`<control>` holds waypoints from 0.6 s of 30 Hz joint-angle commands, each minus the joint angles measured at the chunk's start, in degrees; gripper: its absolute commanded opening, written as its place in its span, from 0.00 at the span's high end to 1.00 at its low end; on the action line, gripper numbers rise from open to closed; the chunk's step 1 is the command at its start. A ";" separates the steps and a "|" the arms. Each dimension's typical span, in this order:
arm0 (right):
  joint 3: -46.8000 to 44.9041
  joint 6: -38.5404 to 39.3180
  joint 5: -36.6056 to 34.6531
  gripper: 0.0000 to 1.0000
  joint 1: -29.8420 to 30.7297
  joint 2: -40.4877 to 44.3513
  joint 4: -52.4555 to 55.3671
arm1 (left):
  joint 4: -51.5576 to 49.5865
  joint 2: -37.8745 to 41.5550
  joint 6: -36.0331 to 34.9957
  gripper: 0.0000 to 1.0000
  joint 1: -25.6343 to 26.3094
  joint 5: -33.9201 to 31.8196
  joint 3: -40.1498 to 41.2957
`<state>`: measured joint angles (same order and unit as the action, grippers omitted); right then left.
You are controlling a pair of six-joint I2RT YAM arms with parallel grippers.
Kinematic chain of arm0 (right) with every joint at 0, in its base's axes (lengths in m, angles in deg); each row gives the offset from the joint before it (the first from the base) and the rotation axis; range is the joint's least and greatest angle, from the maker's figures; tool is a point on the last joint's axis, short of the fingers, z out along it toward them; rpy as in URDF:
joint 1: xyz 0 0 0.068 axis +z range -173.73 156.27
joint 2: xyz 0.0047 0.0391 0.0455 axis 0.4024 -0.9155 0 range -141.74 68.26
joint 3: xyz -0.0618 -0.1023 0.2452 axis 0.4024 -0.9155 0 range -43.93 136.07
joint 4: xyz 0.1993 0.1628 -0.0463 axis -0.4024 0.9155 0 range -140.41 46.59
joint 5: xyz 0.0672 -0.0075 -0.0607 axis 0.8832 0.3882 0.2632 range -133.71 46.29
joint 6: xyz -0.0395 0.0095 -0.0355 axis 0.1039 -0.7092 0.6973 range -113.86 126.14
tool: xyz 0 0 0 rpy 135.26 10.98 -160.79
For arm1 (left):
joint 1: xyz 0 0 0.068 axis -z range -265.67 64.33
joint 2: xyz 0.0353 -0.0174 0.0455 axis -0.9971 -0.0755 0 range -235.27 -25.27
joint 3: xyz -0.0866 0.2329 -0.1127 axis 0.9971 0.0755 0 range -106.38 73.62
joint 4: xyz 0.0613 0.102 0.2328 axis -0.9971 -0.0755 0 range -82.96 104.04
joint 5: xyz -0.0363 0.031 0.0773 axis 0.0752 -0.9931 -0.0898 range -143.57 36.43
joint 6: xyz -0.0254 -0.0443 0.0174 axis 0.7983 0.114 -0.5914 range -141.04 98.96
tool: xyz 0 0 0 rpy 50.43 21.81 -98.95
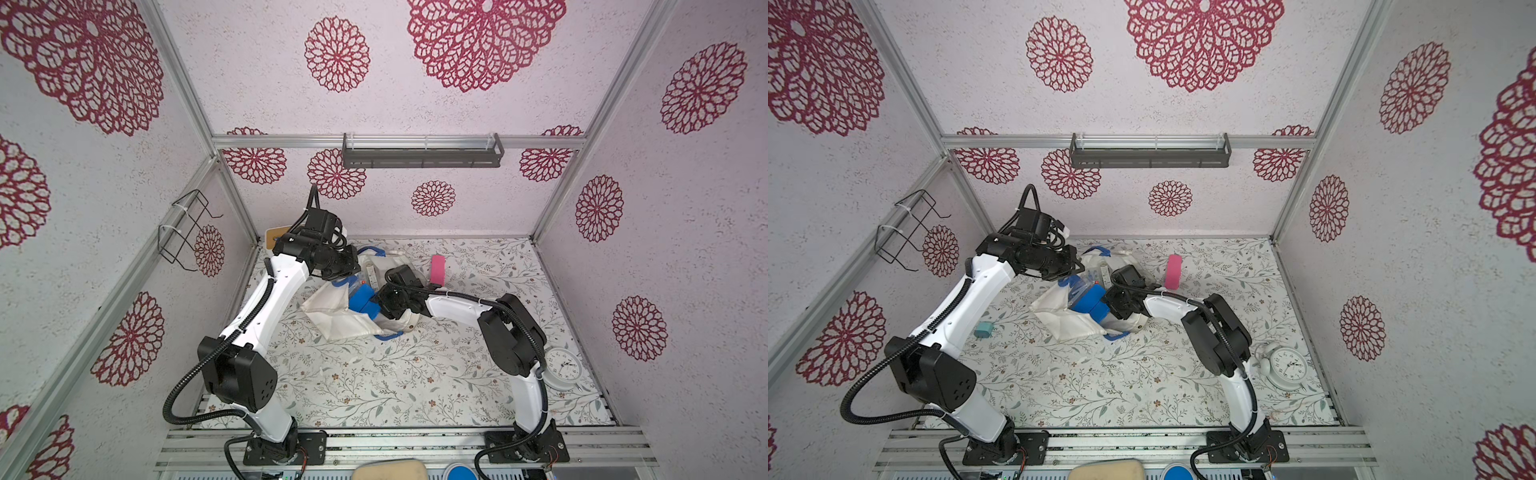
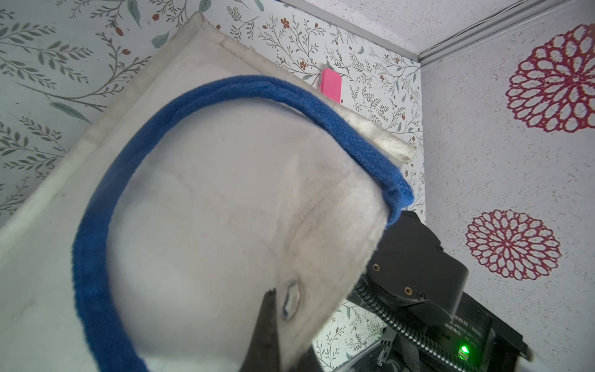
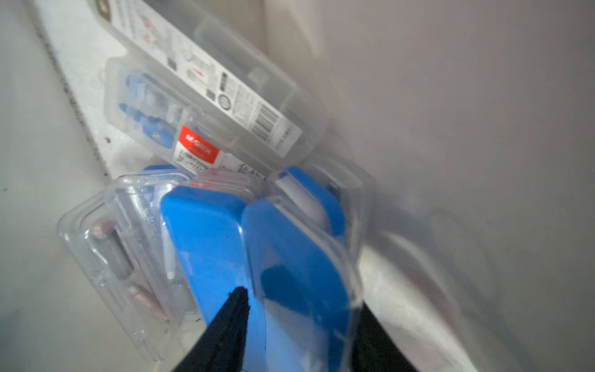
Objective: Take out the compass set from the canvas bag
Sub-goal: Pick up the compass set from the canvas bag.
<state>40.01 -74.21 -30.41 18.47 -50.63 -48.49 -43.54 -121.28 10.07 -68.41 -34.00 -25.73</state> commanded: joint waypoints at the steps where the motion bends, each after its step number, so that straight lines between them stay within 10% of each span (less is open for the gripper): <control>1: -0.36 -1.25 -0.86 0.63 -0.62 0.93 -6.70 | 1.30 3.01 0.25 1.00 0.59 0.72 0.69; 18: -4.27 5.39 0.10 0.81 -0.71 10.86 -5.59 | 1.83 3.73 0.47 1.00 0.10 -0.98 1.67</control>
<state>35.09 -72.88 -29.95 18.47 -46.72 -53.91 -42.93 -119.42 10.09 -68.37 -35.59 -23.88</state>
